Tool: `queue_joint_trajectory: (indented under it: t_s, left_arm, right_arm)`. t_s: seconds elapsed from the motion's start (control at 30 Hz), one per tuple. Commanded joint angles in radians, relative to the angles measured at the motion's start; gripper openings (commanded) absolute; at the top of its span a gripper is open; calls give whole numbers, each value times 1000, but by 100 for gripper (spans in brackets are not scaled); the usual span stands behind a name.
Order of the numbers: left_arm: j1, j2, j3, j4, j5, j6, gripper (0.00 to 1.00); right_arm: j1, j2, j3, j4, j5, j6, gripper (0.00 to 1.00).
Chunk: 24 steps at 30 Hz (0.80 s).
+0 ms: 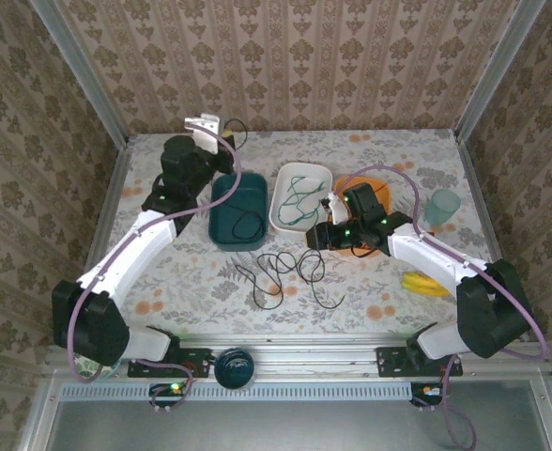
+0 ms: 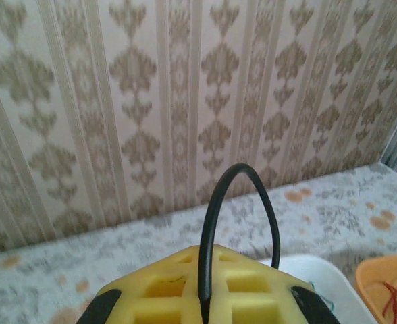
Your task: Untangle the cables
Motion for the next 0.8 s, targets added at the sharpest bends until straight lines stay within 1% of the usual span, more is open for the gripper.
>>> queue_joint_trajectory:
  t_s: [0.0,0.17,0.27,0.43,0.53,0.63,0.7,0.73,0.77]
  left_arm:
    - [6,40,-37,-19,-2,-117,0]
    - [6,136,-92,-47,-13,-185,0]
    - [5,191,-120,-27,13,-224,0]
    - [-11,275,-133,11,52,-280,0]
    - [-21,315,-126,4,40,-308,0]
    - [-24,331,-107,-43,-10,-340,0]
    - [-27,335,-79,-120,-95,-353,0]
    - [-27,338,-59,-166,-134,-350,6]
    - [-60,342,-36,-212,-163,-347,15]
  right_arm:
    - [-2,-14,-2,1,20,17,48]
    - [-2,-23,-3,-19,43,10,49]
    - [-2,-23,-4,-32,50,7,48]
    - [-2,-23,-2,-37,53,8,48]
    - [-2,-23,2,-45,58,8,49]
    - [-2,-23,0,-47,64,6,48]
    - [-2,-22,-5,-49,64,4,49]
    - [-2,-23,-6,-48,63,6,49]
    - [-2,-23,-7,-47,61,6,49]
